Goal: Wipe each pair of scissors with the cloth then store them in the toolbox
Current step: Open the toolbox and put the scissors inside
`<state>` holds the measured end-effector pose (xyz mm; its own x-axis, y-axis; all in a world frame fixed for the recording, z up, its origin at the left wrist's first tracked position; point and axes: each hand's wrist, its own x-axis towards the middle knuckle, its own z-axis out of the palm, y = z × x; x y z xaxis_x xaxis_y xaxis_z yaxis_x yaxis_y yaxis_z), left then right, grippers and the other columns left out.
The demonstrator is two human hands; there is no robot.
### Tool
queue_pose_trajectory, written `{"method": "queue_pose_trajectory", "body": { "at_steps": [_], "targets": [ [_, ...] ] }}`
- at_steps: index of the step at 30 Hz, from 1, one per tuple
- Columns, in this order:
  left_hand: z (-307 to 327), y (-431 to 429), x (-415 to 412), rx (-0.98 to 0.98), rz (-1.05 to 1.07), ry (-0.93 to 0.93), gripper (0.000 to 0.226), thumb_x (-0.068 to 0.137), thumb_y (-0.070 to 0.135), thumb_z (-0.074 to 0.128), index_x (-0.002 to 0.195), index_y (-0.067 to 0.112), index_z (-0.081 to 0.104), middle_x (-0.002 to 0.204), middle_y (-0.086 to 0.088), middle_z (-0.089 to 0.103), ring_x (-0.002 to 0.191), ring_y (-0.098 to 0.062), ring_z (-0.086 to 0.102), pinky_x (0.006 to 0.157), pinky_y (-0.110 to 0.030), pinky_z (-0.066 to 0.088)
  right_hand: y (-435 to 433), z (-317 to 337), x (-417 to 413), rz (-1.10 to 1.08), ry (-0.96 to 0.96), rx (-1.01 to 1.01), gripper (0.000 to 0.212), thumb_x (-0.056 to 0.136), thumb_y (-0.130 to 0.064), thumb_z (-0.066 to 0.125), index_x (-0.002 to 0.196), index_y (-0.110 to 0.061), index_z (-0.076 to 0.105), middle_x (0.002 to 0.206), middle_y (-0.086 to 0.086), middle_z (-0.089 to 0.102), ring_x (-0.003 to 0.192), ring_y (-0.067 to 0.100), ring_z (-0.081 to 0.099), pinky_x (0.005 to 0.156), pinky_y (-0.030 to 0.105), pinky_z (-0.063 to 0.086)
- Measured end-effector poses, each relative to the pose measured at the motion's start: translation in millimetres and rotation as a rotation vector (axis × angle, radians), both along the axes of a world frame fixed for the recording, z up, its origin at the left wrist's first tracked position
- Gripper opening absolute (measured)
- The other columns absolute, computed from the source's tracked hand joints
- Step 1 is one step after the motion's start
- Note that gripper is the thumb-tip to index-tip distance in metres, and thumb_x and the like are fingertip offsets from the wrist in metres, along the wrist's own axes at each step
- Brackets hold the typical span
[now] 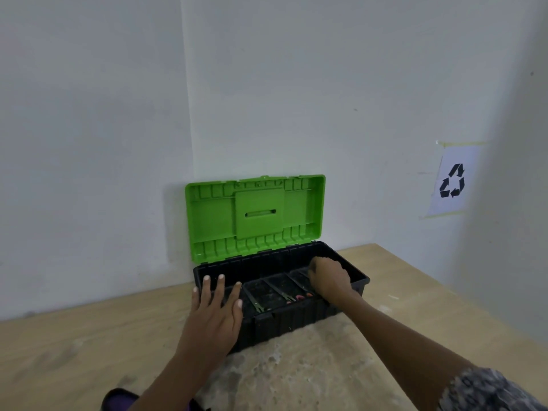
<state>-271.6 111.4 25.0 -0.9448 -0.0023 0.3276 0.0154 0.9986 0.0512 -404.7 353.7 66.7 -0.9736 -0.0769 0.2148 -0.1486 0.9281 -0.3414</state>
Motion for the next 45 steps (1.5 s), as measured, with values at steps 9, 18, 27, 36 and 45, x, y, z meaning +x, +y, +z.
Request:
{"method": "queue_pose_trajectory", "body": {
  "at_steps": [9, 18, 27, 36, 45],
  "targets": [
    [1.8, -1.4, 2.2, -0.004, 0.028, -0.018, 0.078, 0.109, 0.037, 0.002, 0.124, 0.01, 0.073, 0.125, -0.022, 0.07, 0.117, -0.048, 0.065, 0.085, -0.061, 0.058, -67.1, -56.3, 88.8, 0.181, 0.466, 0.006, 0.052, 0.105, -0.049, 0.024, 0.134, -0.028, 0.061, 0.152, 0.007, 0.047, 0.147, 0.033, 0.033, 0.119, 0.057, 0.018],
    [36.6, -10.5, 5.3, -0.027, -0.027, -0.268, 0.101, 0.085, 0.073, -0.021, 0.163, 0.018, 0.012, 0.17, -0.018, 0.004, 0.157, -0.039, 0.004, 0.124, -0.052, 0.016, -66.4, -74.7, 94.6, 0.201, 0.533, -0.128, 0.051, 0.107, -0.041, 0.018, 0.139, -0.032, 0.057, 0.159, -0.005, 0.037, 0.152, 0.018, 0.021, 0.121, 0.047, 0.015],
    [139.0, -68.3, -61.5, -0.258, 0.005, 0.306, 0.055, 0.095, 0.021, 0.054, 0.148, 0.008, 0.048, 0.155, -0.028, 0.04, 0.142, -0.051, 0.039, 0.113, -0.065, 0.035, -68.0, -79.5, 90.6, 0.204, 0.573, -0.174, 0.051, 0.106, -0.042, 0.017, 0.144, -0.036, 0.051, 0.156, -0.008, 0.04, 0.152, 0.017, 0.021, 0.122, 0.046, 0.014],
    [168.8, -67.2, -83.9, 0.072, -0.033, 0.225, 0.065, 0.102, 0.015, 0.049, 0.158, 0.008, 0.019, 0.156, -0.019, 0.025, 0.084, -0.036, 0.061, 0.075, -0.042, 0.05, -66.7, -77.4, 91.2, 0.222, 0.568, -0.176, 0.049, 0.106, -0.04, 0.02, 0.146, -0.036, 0.048, 0.157, -0.008, 0.04, 0.152, 0.017, 0.02, 0.121, 0.047, 0.014],
    [164.5, -48.9, 0.2, 0.0, -0.187, 0.317, 0.039, 0.096, -0.004, 0.056, 0.124, 0.022, 0.058, 0.121, -0.006, 0.045, 0.073, -0.018, 0.067, 0.048, -0.021, 0.035, -60.9, -69.4, 100.8, 0.281, 0.501, -0.152, 0.051, 0.108, -0.043, 0.014, 0.158, -0.035, 0.021, 0.166, -0.008, 0.014, 0.155, 0.017, 0.007, 0.123, 0.046, 0.007]
  ]
}}
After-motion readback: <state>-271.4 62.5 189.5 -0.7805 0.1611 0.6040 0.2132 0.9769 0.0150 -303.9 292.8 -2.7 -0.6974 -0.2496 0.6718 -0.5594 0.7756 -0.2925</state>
